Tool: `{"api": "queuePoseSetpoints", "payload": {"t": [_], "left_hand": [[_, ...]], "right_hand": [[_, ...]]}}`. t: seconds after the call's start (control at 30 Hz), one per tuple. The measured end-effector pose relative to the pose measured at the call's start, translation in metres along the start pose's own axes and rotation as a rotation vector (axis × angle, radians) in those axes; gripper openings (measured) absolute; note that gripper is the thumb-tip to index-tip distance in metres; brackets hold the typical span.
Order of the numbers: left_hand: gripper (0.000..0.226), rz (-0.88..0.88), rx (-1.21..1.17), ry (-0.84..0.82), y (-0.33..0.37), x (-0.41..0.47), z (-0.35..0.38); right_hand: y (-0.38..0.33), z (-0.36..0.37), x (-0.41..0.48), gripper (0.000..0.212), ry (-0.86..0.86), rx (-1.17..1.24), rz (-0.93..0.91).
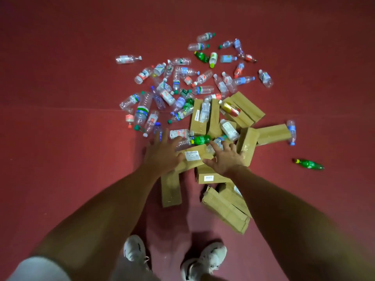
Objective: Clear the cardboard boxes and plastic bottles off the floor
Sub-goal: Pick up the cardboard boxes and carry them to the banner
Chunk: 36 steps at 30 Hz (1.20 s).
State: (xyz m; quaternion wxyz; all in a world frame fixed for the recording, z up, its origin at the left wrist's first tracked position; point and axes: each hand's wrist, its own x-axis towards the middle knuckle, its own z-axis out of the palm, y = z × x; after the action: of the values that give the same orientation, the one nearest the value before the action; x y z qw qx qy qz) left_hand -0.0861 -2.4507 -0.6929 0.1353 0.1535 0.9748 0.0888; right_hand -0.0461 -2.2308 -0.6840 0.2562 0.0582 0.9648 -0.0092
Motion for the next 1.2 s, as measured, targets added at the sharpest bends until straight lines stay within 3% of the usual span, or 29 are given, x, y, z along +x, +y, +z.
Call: {"api": "queuePoseSetpoints", "payload": {"t": [0.27,0.4,0.6,0.73,1.1,1.2], "left_hand": [[0.072,0.105,-0.016,-0.103,-0.001,0.066,0.194],[0.071,0.226,-0.01,0.039,-0.006,0.096,0.306],[0.079,0.113,0.066,-0.133,-0.031,0.136,0.422],[0.085,0.08,0.081,-0.162,-0.037,0.149,0.454],[0.069,0.136,0.261,0.059,-0.024,0.158,0.473],[0.073,0.104,0.22,0.013,-0.023,0.151,0.483]], "right_hand": [[0.042,0.17,0.09,0.085,-0.029,0.026,0.073],[0.063,0.263,0.15,0.085,-0.019,0.019,0.085],[0.075,0.364,0.22,0.085,-0.002,0.029,0.054],[0.079,0.399,0.24,0.091,-0.003,0.034,0.032],[0.097,0.423,0.25,0.101,0.048,-0.049,-0.032],[0.095,0.424,0.249,0.103,0.056,-0.033,-0.031]]}}
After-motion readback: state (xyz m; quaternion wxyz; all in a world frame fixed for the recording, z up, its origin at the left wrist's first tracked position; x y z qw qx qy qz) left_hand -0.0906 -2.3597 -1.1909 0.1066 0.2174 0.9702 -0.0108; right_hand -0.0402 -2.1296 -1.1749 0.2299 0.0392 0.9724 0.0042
